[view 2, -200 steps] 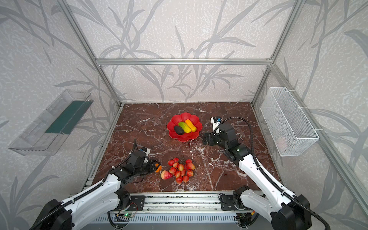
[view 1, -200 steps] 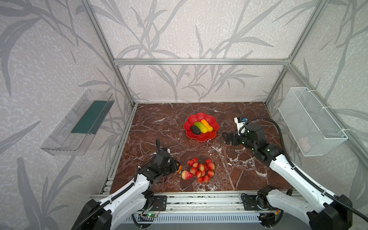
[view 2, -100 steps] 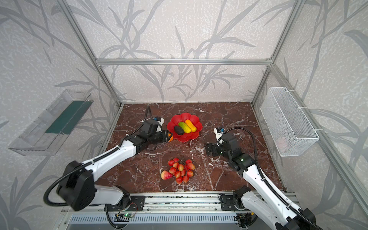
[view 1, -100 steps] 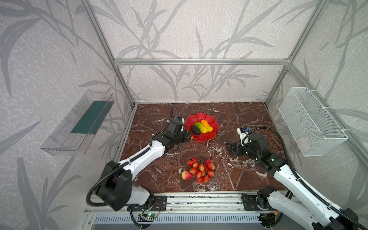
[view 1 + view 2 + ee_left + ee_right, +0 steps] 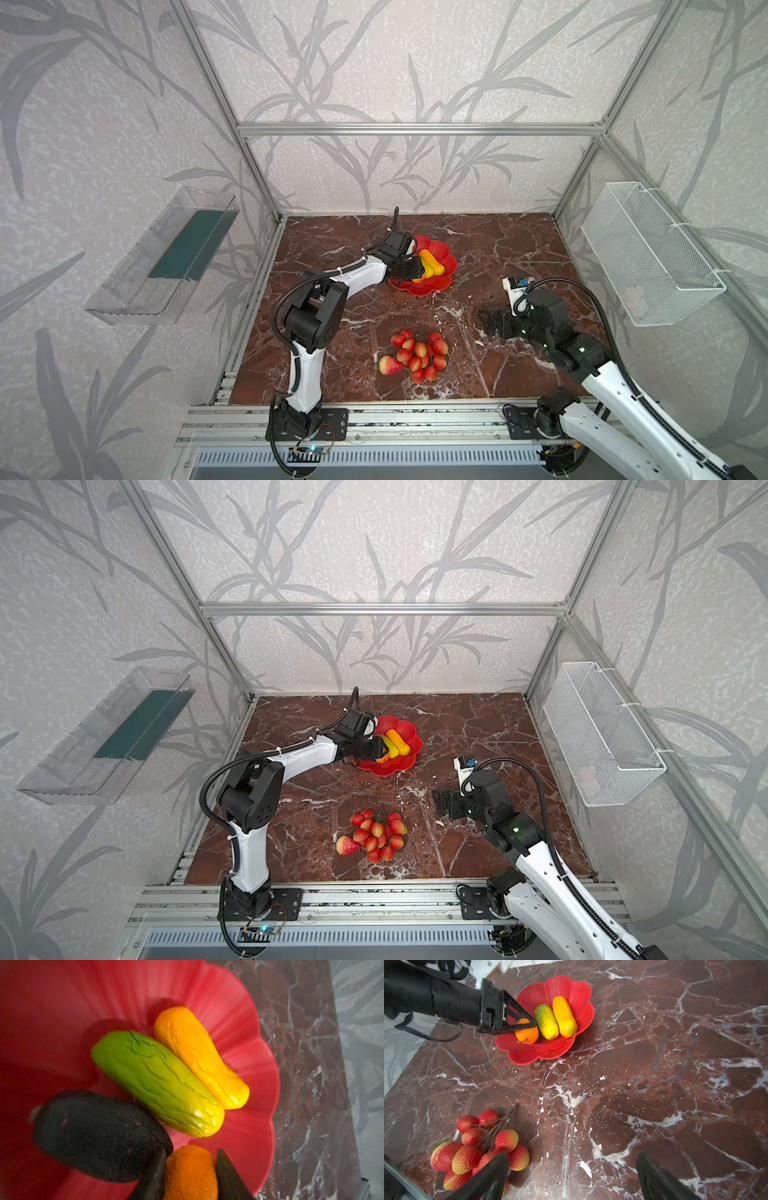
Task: Place and organize the fake fruits in the fruit bowl
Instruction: 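Place the orange in the bowl with the left gripper and withdraw, then grasp the pale pear near the lychees with the right gripper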
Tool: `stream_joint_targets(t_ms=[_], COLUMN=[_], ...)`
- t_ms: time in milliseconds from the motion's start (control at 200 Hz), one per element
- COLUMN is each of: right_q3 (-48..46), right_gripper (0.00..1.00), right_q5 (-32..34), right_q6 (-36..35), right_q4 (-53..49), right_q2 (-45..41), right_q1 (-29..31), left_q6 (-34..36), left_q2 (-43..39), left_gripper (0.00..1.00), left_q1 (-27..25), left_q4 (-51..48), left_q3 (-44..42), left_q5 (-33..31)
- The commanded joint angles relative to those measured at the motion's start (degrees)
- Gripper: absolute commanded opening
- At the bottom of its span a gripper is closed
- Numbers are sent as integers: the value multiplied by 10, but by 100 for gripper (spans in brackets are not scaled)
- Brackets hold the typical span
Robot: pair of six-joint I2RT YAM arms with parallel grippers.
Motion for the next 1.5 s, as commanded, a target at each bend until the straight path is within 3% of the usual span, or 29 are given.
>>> stream_joint_targets(t_ms=[0,185,325,415,505,650,845,950,1135,1495], right_q3=[3,18,32,47,61,96,179,214,262,329], right_gripper=[96,93,91,90,90,88,85,82,79,76], right_q5=[4,-24,-37,-13,38,47,58,76,101,174], right_q6=[-9,-28,-33,-30,-34,-45,-134,-164,-192,-246], right_q4=[-6,2,15,19,32,62,80,88,85,70], right_q2=[2,17,33,53,80,172,336,416,516,636], right_q1=[2,3,45,116,217,349,486,520,523,523], left_q6=[-9,8,38,42,26,13,-28,-50,-81,-81], left_q2=[-11,-98,-215,-334,-473,-696,-934,-1027,-1117,-1123], left_gripper=[56,63,64,67,77,88,96,97,97,97], left_q1=[-5,-5,-5,-5,3,17,47,51,51,51], left_q4=[-7,-8,-4,59,121,151,-6,-90,-149,-182], left_q3=[13,13,-23,-129,-267,-466,-559,-567,-581,-566], left_q5=[9,-20,-96,-184,-271,-341,-367,-392,-398,-401])
